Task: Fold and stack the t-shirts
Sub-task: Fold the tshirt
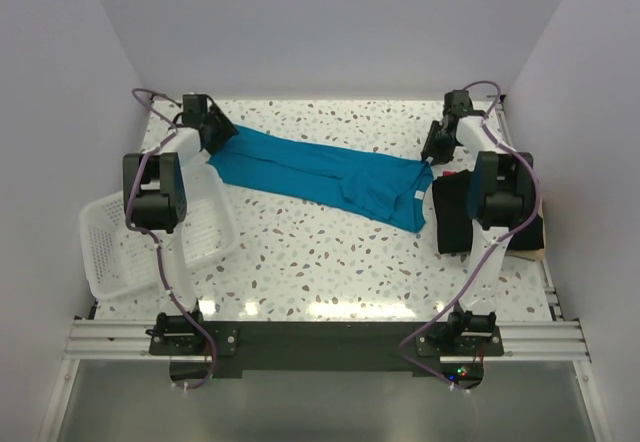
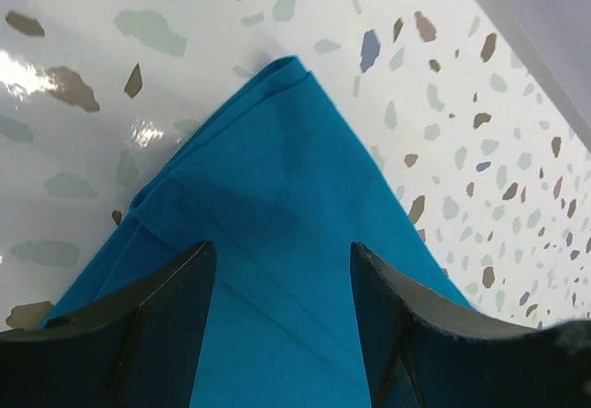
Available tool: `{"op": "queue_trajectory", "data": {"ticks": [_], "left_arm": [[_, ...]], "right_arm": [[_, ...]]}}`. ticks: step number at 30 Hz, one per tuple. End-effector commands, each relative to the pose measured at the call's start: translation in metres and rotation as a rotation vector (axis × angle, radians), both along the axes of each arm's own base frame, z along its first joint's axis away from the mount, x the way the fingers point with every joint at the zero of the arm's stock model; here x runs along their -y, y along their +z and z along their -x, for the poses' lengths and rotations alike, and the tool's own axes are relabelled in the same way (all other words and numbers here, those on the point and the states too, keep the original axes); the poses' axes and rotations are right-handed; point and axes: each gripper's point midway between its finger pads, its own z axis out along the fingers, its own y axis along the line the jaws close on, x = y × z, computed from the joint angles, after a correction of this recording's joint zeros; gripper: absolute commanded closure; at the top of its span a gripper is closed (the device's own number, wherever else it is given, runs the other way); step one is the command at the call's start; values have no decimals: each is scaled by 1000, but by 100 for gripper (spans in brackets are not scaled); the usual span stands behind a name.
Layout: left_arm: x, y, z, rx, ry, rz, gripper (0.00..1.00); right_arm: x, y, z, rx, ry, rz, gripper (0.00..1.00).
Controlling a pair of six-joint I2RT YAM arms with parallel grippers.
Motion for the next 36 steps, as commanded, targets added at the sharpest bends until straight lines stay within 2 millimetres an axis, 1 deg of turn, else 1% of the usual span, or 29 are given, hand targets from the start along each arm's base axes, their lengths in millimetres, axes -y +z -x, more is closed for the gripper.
{"op": "queue_trajectory", "data": {"ticks": [1,2,4,5,6,7,8,9,10,11,12,13,14,15,17,18,19,20,21,22,23,25,27,29,30,31,32,35,36], "left_arm": [[-12,79,-29,161,-11,-63,35],[-16,79,-29,147,-7,-83,35],[-29,82,-37,144,9,-137,36],[-37,69,-35,101,26,-154,38],[-40,73,-39,104,32,-161,40],[-47,69,-39,86,40,-172,41],[-50,56,-36,43,44,-186,43],[-51,57,-37,38,42,-198,43],[-54,51,-36,22,37,-212,43],[-53,39,-33,-13,29,-214,43],[-53,36,-33,-21,23,-217,44],[-52,31,-31,-36,12,-221,44],[-52,22,-29,-59,5,-218,44],[-52,19,-27,-68,-2,-222,43],[-51,12,-24,-84,-15,-221,42],[-51,11,-23,-87,-21,-221,42],[-48,14,-22,-81,-28,-217,42],[-47,12,-19,-85,-34,-214,42],[-45,14,-18,-75,-42,-211,41],[-42,25,-21,-40,-47,-209,41],[-41,22,-17,-45,-50,-206,41],[-33,31,-17,-22,-65,-202,41],[-21,34,-16,-16,-91,-208,41],[1,36,-15,-7,-147,-185,41],[6,37,-14,-2,-162,-169,41],[27,44,-13,17,-203,-159,41],[35,42,-9,16,-225,-148,41],[85,52,-1,69,-365,-124,41],[95,53,2,75,-412,-122,41]], "right_arm": [[-4,39,-16,100,26,-37,63],[-10,45,-16,111,42,-67,61],[-17,58,-14,132,55,-83,59],[-20,58,-11,129,59,-89,59],[-27,68,-9,147,72,-100,59],[-31,69,-7,147,79,-107,59],[-36,68,-1,137,77,-121,59],[-42,68,3,131,86,-143,59],[-49,74,7,140,97,-154,59],[-61,67,18,111,114,-168,59],[-67,66,23,99,119,-182,59],[-79,71,31,98,144,-210,59],[-86,62,43,63,149,-229,59],[-99,61,52,52,178,-257,59],[-110,55,74,11,200,-266,58],[-121,52,83,-4,227,-271,57],[-127,48,96,-30,238,-282,57],[-135,46,105,-49,257,-284,57],[-138,44,110,-58,266,-283,57],[-139,38,120,-81,262,-278,57],[-141,41,123,-75,267,-272,56],[-137,39,126,-77,250,-254,56],[-134,40,126,-75,240,-246,55],[-134,40,123,-73,227,-242,55],[-134,40,123,-72,221,-242,55],[-133,41,124,-72,209,-241,55],[-132,43,124,-66,202,-233,55],[-127,59,125,-32,194,-205,55],[-127,73,122,6,201,-197,54]]}}
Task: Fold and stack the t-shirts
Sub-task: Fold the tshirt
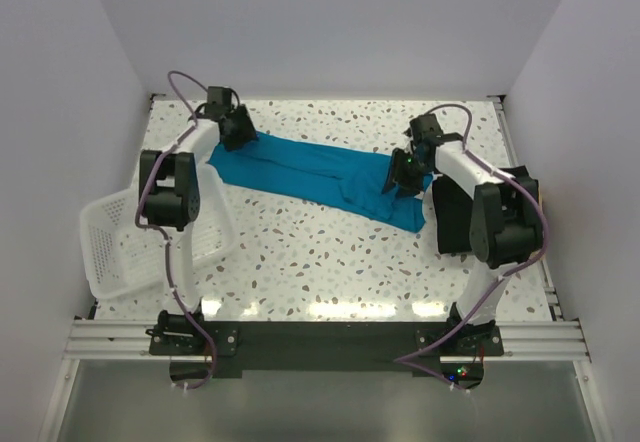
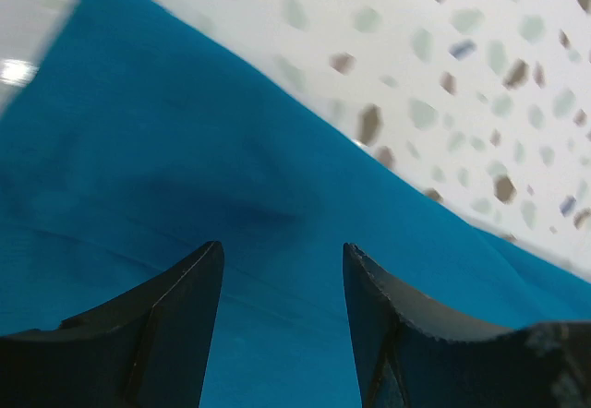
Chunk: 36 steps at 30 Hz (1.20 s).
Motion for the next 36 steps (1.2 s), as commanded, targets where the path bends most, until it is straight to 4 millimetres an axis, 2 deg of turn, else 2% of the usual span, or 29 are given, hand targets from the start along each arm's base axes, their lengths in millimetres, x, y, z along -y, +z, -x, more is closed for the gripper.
{"op": "queue_trajectory", "data": {"ticks": [1,3,4,6,7,8,9,11,12,13,15,17,21,25,29,33,36], "left_arm": [[56,52,1,133,-204,47,41],[66,49,7,126,-249,42,41],[67,49,10,123,-258,37,41],[68,41,18,99,-272,28,41],[68,42,21,99,-273,27,41],[67,34,27,78,-274,26,41],[67,33,30,72,-274,26,41],[66,31,39,61,-277,29,41],[67,34,41,69,-281,34,41],[67,31,46,60,-285,35,41],[70,32,49,63,-303,42,41],[71,28,53,54,-315,40,41],[68,26,56,49,-321,23,41],[66,29,61,55,-323,11,41],[66,29,65,52,-324,12,41],[66,27,66,49,-327,16,41],[66,28,66,52,-329,16,41]], "right_arm": [[2,50,-10,138,-2,22,54],[-8,60,-7,156,47,35,54],[-15,65,-12,175,77,36,54],[-35,69,-12,184,138,29,54],[-46,60,-11,164,172,21,54],[-63,57,-9,169,213,16,53],[-72,56,-12,175,235,14,53],[-92,41,-10,152,285,24,52],[-99,41,-15,169,296,26,52],[-110,30,-16,164,318,33,51],[-118,26,-22,181,337,53,50],[-122,6,-22,150,357,102,50],[-122,-2,-38,183,354,182,50],[-118,-2,-46,214,347,246,50],[-112,-3,-46,214,349,292,50],[-110,-14,-41,187,364,302,51],[-110,-24,-35,152,378,296,56]]}}
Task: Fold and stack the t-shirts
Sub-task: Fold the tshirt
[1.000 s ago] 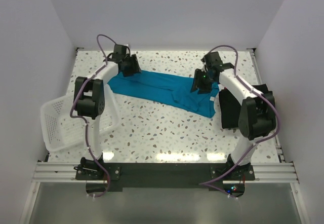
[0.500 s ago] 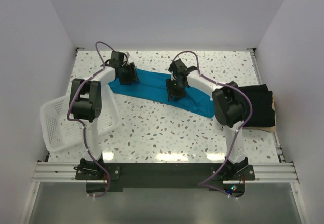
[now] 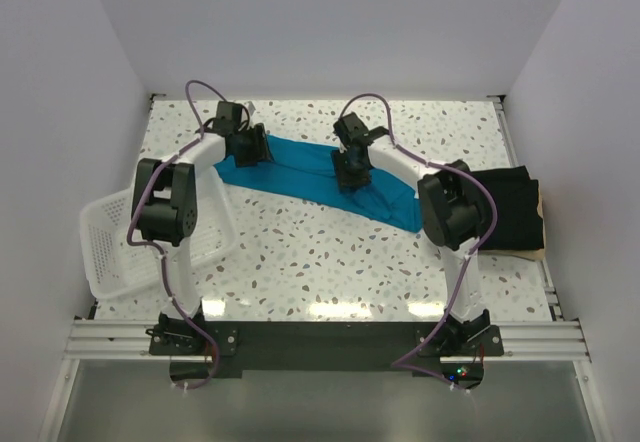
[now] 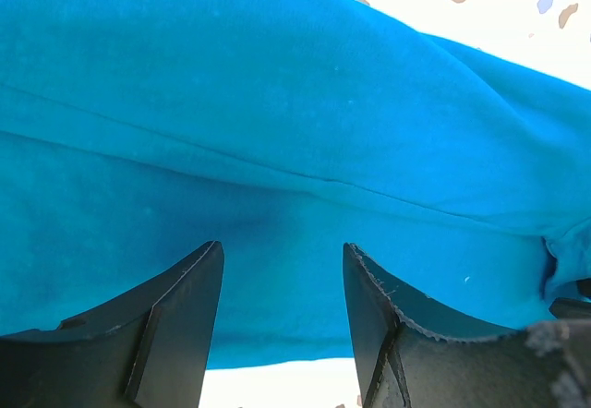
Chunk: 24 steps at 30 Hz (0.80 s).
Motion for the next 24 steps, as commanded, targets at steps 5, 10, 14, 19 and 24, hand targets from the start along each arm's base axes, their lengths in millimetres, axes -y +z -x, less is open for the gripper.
{"op": "queue_trajectory", "data": {"ticks": [5,10,14,19,24], "left_arm": [[3,26,-7,82,-26,11,41],[-3,25,-8,76,-7,2,41],[-9,24,-6,67,4,-2,41],[-10,23,-3,61,6,0,41],[-11,26,-3,69,7,-2,41]], "right_arm": [[0,2,6,-25,22,28,83],[-3,31,10,-24,3,-25,95],[2,46,16,-44,-41,-98,96],[20,49,15,-71,-125,-152,86],[38,48,6,-59,-206,-208,61]]}}
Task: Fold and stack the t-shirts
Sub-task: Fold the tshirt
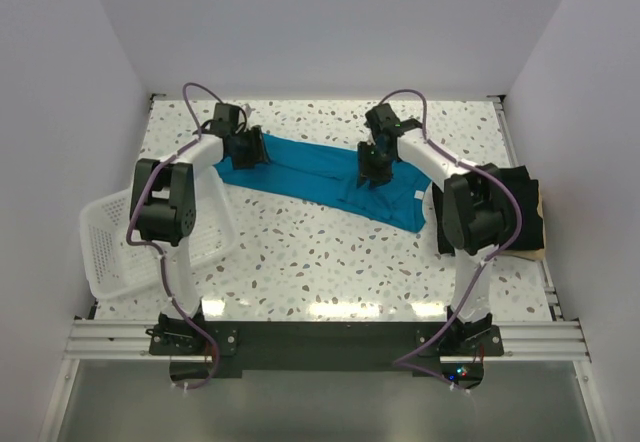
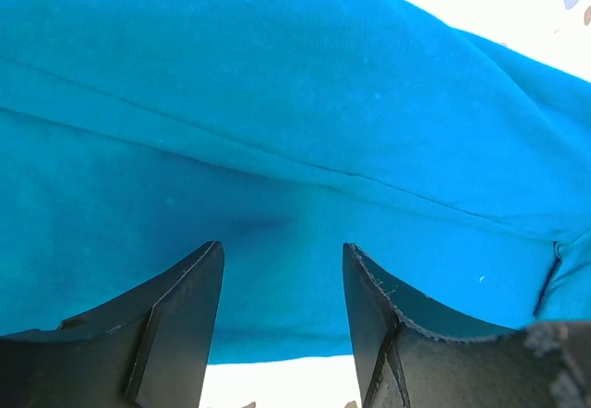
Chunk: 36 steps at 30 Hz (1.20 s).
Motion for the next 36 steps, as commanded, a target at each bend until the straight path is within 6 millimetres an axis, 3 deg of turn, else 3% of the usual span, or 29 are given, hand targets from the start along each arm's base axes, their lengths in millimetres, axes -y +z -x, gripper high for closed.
{"op": "queue_trajectory", "data": {"ticks": [1,8,12,19,25,32,36], "left_arm": [[-3,33,-8,91,-8,-1,41],[-5,46,-19,135,2,-5,41],[-4,59,-36,189,8,-5,41],[-7,60,-67,247,30,-24,41],[-12,33,-81,259,42,-54,41],[-23,-14,-61,145,68,-108,41],[-26,-22,-43,95,71,-121,41]], "right_arm": [[5,23,-6,42,-62,-82,59],[21,19,4,35,-79,-53,55],[34,10,10,23,-117,-24,54],[56,-14,14,-3,-144,77,53],[69,-34,8,-34,-169,154,53],[86,-52,-7,-57,-224,254,53],[103,-60,-23,-73,-276,337,52]]}}
